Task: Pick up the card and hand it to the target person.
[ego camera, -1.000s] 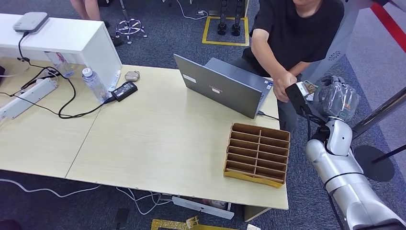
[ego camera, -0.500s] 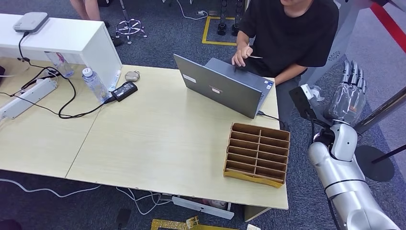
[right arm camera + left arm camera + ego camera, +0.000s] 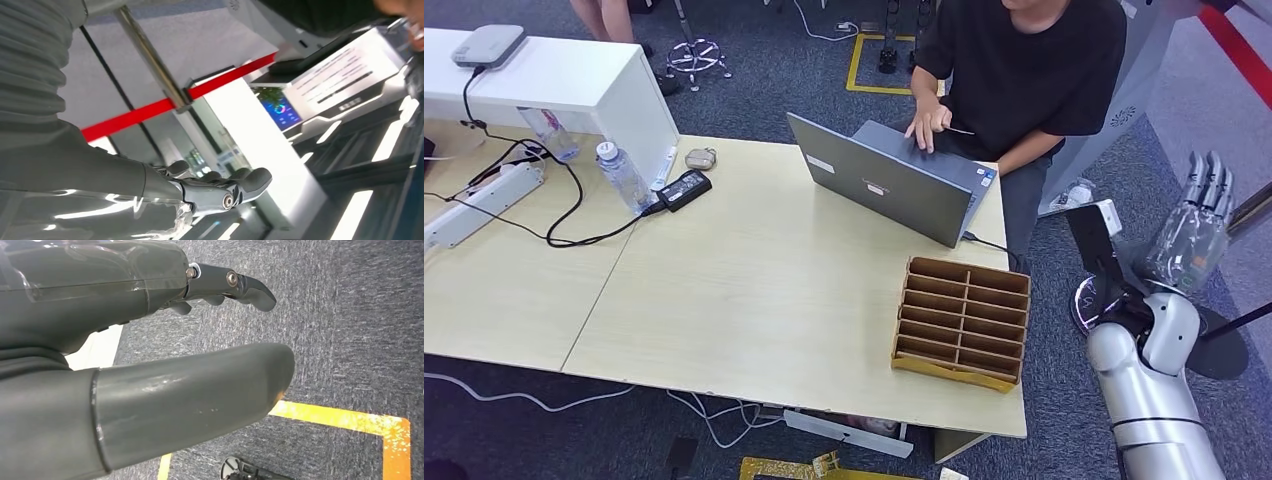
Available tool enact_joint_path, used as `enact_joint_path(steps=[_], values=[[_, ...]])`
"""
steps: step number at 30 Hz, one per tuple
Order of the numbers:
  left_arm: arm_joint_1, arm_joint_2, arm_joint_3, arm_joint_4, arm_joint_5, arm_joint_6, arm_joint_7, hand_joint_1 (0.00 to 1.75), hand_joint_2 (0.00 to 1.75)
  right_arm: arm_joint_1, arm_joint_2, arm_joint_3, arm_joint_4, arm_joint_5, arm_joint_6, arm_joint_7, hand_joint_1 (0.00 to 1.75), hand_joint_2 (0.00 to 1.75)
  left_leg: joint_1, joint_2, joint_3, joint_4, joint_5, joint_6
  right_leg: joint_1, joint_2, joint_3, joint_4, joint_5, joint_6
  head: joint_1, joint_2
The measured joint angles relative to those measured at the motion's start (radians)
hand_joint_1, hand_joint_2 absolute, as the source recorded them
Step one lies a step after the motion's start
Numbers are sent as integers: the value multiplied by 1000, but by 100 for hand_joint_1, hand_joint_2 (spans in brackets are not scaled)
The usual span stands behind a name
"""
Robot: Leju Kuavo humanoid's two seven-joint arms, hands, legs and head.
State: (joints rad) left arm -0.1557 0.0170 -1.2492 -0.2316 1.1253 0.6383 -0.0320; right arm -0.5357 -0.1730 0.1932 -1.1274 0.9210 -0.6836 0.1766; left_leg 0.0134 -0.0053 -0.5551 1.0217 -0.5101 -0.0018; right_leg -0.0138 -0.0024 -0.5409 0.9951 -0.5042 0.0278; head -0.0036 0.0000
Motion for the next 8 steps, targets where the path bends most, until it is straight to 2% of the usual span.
enact_joint_path(steps=[8], values=[[1,-2,0,0,16,2,8,0,0,236,-27,-225,-221,-85,0,19,0,175,0,0,0,0,0,0,0,0,0,0,0,0,0,0]])
